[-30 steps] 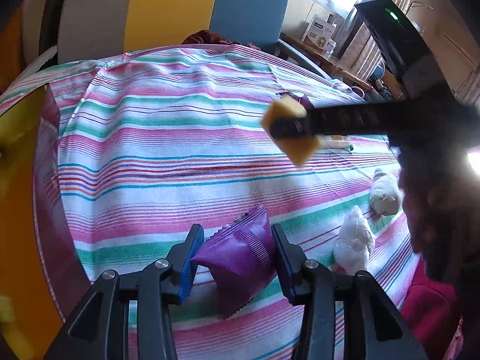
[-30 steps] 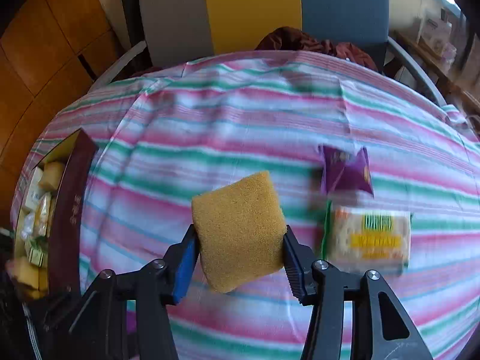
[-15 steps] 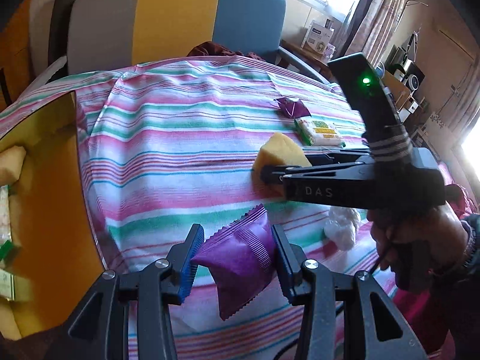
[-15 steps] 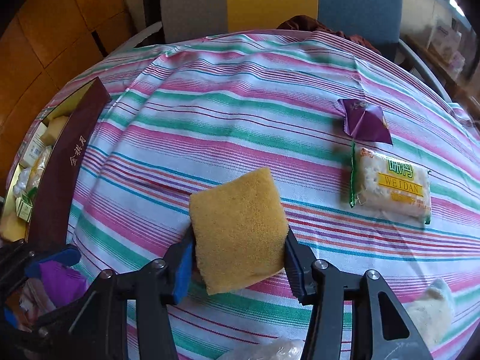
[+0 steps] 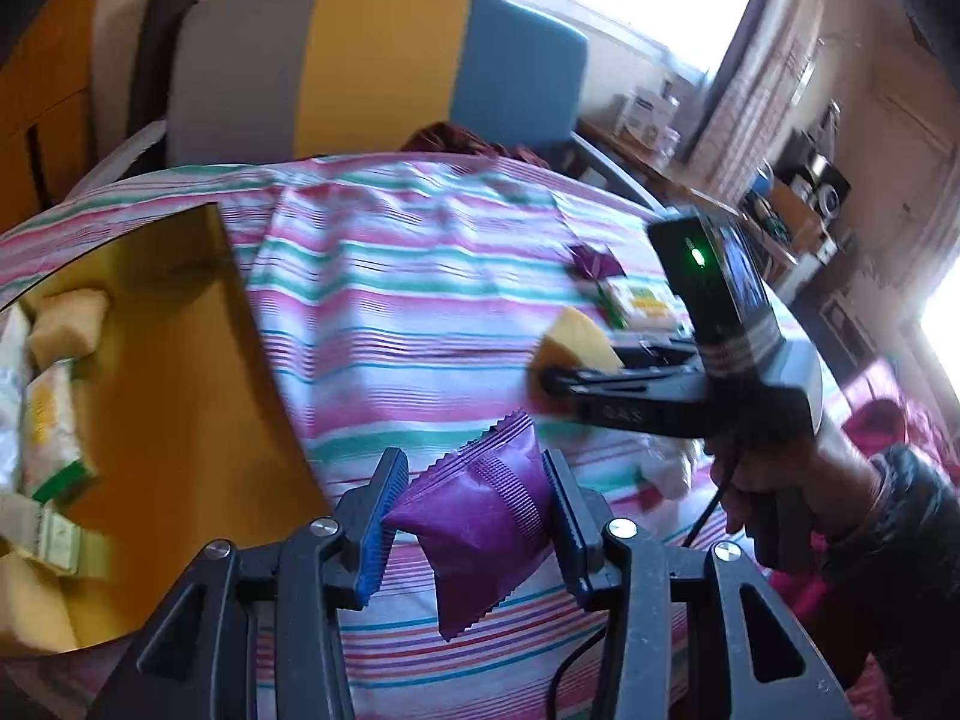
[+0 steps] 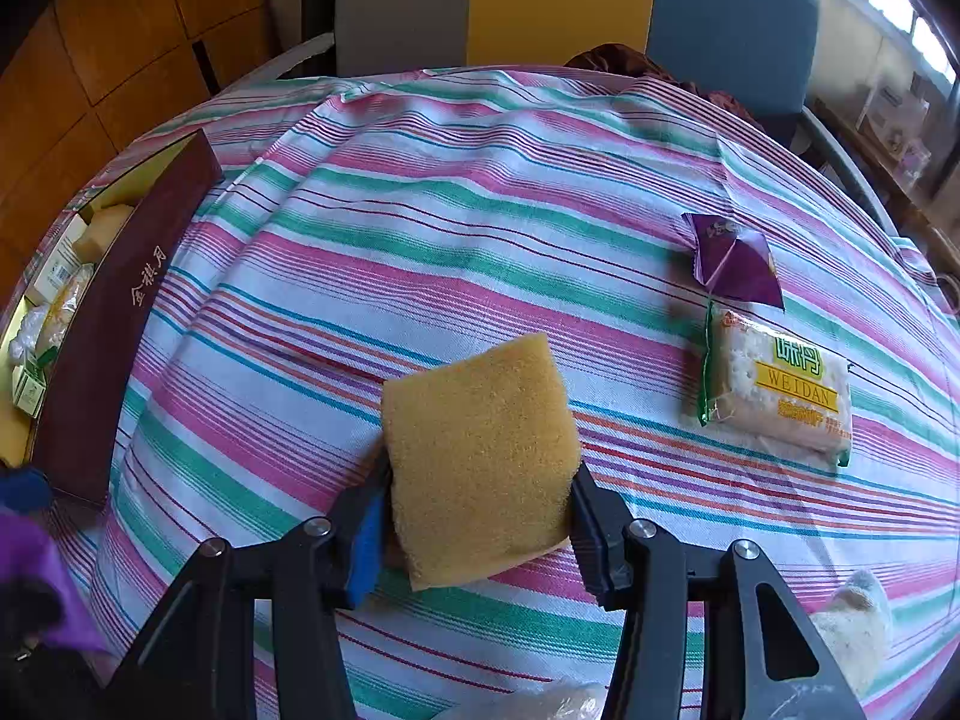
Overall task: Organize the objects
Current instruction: 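Carry the purple sweet into the gold tray and open the left gripper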
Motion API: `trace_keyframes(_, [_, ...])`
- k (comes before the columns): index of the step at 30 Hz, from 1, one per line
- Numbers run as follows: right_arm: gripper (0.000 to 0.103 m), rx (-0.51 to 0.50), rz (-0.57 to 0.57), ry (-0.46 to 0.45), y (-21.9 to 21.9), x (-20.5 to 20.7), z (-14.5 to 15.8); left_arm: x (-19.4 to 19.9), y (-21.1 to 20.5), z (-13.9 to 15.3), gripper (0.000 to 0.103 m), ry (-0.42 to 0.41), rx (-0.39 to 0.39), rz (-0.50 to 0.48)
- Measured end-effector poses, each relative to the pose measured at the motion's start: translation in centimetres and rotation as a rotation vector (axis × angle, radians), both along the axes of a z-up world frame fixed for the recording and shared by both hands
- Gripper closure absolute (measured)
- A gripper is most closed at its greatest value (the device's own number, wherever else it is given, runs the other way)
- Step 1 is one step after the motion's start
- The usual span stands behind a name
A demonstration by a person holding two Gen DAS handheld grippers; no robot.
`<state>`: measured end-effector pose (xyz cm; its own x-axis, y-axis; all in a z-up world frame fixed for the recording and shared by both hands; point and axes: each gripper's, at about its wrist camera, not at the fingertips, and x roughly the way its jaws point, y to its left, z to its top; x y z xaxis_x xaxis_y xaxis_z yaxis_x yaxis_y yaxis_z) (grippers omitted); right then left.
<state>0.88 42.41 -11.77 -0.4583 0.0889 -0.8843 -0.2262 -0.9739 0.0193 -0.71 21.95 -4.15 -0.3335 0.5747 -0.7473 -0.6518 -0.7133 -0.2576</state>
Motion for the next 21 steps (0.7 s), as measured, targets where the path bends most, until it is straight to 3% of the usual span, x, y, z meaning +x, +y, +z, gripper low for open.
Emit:
trace_keyframes(5, [0.05, 0.01, 0.002, 0.0, -0.2, 0.0, 0.0, -2.2, -3.2, 1.1, 0.058, -0.016, 0.026, 0.09])
trace_keyframes(11, [0.05, 0.014, 0.003, -0.002, -0.2, 0.0, 0.0, -8.0, -7.5, 1.4, 0.058, -0.081, 0.049, 0.23])
trace_keyframes(21, [0.05, 0.026, 0.007, -0.006, -0.2, -0.1, 0.1, -18.0, -9.2, -0.6, 0.058, -0.11, -0.071, 0.356])
